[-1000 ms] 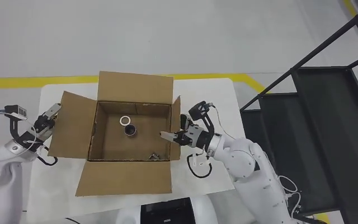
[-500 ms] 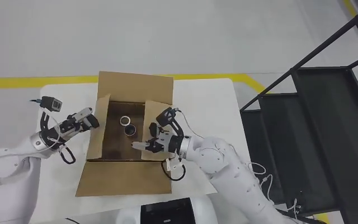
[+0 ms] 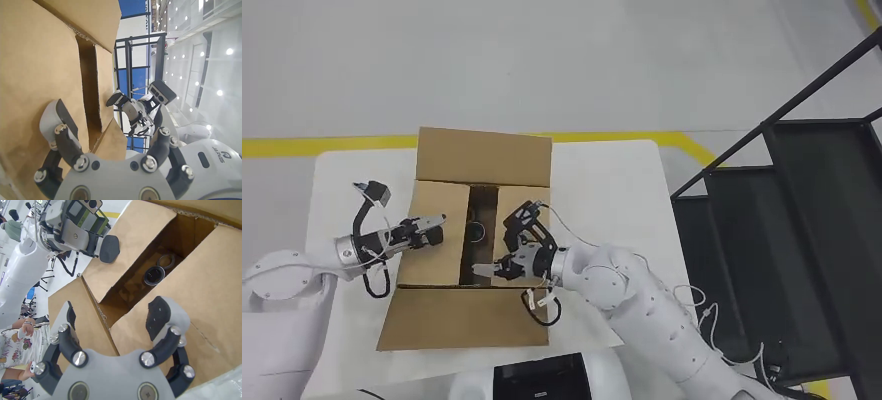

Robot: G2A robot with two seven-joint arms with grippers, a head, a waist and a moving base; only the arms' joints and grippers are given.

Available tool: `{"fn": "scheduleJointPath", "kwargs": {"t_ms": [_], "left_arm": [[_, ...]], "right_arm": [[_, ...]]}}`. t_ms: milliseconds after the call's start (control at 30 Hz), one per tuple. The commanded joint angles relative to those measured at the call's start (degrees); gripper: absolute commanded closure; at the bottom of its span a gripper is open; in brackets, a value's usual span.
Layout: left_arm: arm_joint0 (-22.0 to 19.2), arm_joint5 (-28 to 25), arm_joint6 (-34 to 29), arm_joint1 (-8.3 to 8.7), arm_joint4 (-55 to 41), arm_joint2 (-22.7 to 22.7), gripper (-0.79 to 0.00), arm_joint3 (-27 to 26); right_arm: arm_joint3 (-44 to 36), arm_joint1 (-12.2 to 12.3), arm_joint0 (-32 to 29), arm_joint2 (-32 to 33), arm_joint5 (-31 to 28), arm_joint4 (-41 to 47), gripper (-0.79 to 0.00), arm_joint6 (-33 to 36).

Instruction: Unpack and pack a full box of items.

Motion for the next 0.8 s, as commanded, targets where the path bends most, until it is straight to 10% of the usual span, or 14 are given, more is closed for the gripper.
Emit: {"fn": "scheduleJointPath", "kwargs": {"t_ms": [0,433,767], "left_arm": [[0.1,-0.2,0.6,0.07,-1.0,-0.5,-0.785,-0.4],[2.4,-1.5,7.2,0.86,-8.6,-10.0,-0.785,-2.7],[5.7,-2.2,9.2,1.48,-6.9,-14.7,-0.785,-5.1]], "right_arm": [[-1.3,0.2,-0.4,0.9,-1.9,1.5,-0.785,-0.5],[-13.5,5.2,-14.3,15.9,-9.4,13.5,-0.785,22.6],[-14.4,6.7,-22.8,14.1,-7.6,15.7,-0.785,25.6]]}}
